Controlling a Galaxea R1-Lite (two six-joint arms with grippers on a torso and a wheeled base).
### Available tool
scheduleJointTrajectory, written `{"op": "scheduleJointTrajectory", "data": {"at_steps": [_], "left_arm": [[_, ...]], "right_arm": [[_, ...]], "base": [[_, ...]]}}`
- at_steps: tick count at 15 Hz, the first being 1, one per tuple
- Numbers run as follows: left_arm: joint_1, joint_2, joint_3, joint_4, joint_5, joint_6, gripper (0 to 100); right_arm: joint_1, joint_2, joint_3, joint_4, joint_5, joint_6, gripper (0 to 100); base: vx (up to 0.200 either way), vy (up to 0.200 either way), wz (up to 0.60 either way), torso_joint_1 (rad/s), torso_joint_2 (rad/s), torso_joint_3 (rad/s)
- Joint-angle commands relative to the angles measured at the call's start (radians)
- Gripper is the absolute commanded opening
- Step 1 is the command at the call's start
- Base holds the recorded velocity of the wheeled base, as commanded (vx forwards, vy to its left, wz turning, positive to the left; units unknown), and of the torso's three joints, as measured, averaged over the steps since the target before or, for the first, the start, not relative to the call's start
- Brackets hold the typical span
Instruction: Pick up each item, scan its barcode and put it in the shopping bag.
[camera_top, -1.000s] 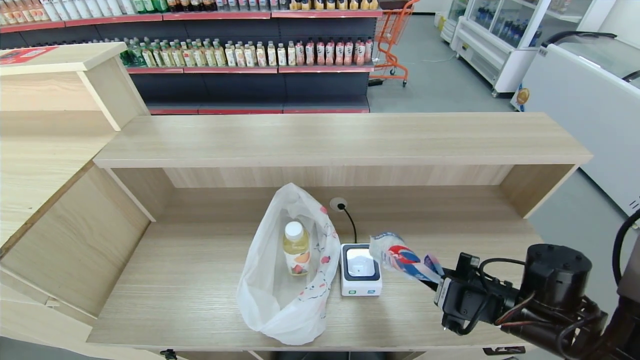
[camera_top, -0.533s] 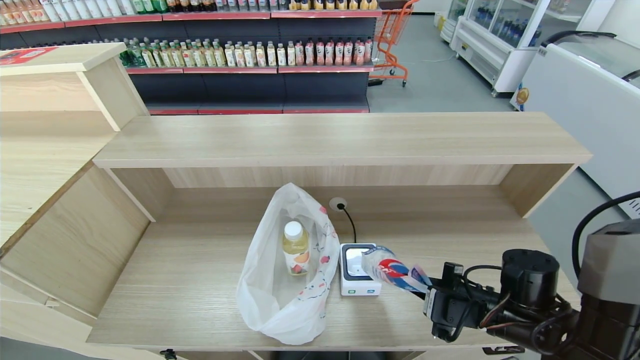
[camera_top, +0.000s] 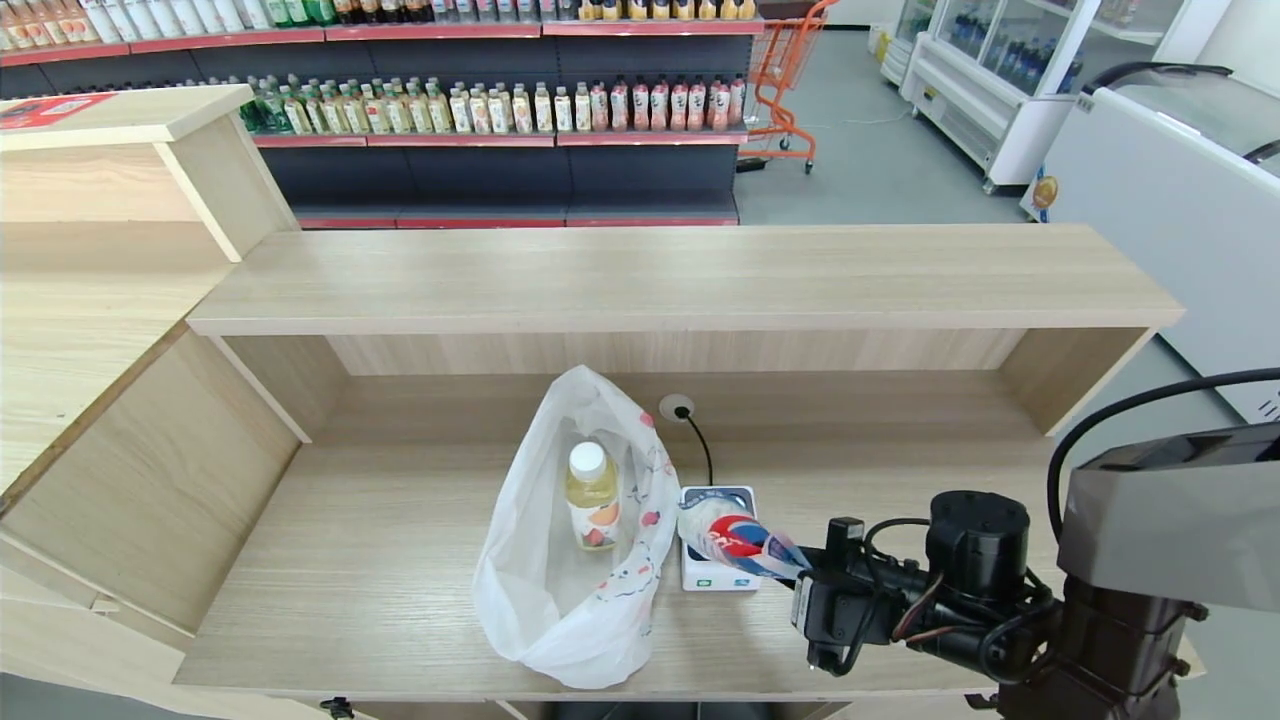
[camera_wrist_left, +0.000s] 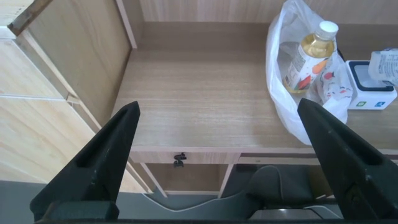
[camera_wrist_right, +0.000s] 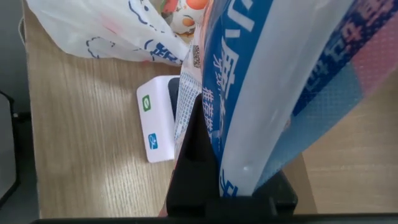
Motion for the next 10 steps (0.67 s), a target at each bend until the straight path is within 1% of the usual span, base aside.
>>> {"op": "scheduleJointTrajectory", "data": {"at_steps": [1, 3, 5, 10], "left_arm": [[0.0, 0.0, 0.0, 0.0, 0.0, 0.0, 100], [0.0, 0.0, 0.0, 0.0, 0.0, 0.0, 100], [0.0, 0.0, 0.0, 0.0, 0.0, 0.0, 100], [0.0, 0.0, 0.0, 0.0, 0.0, 0.0, 100]], "right_arm": [[0.001, 0.046, -0.046, -0.001, 0.002, -0.028, 0], [-0.006, 0.068, -0.078, -0.001, 0.003, -0.11, 0], [-0.006, 0.088, -0.079, -0.001, 0.019, -0.156, 0], [-0.023, 0.118, -0.131, -0.001, 0.091, -0.199, 0]], "base": [[0.0, 0.0, 0.0, 0.0, 0.0, 0.0], [0.0, 0.0, 0.0, 0.0, 0.0, 0.0], [0.0, 0.0, 0.0, 0.0, 0.0, 0.0], [0.0, 0.0, 0.0, 0.0, 0.0, 0.0]]}}
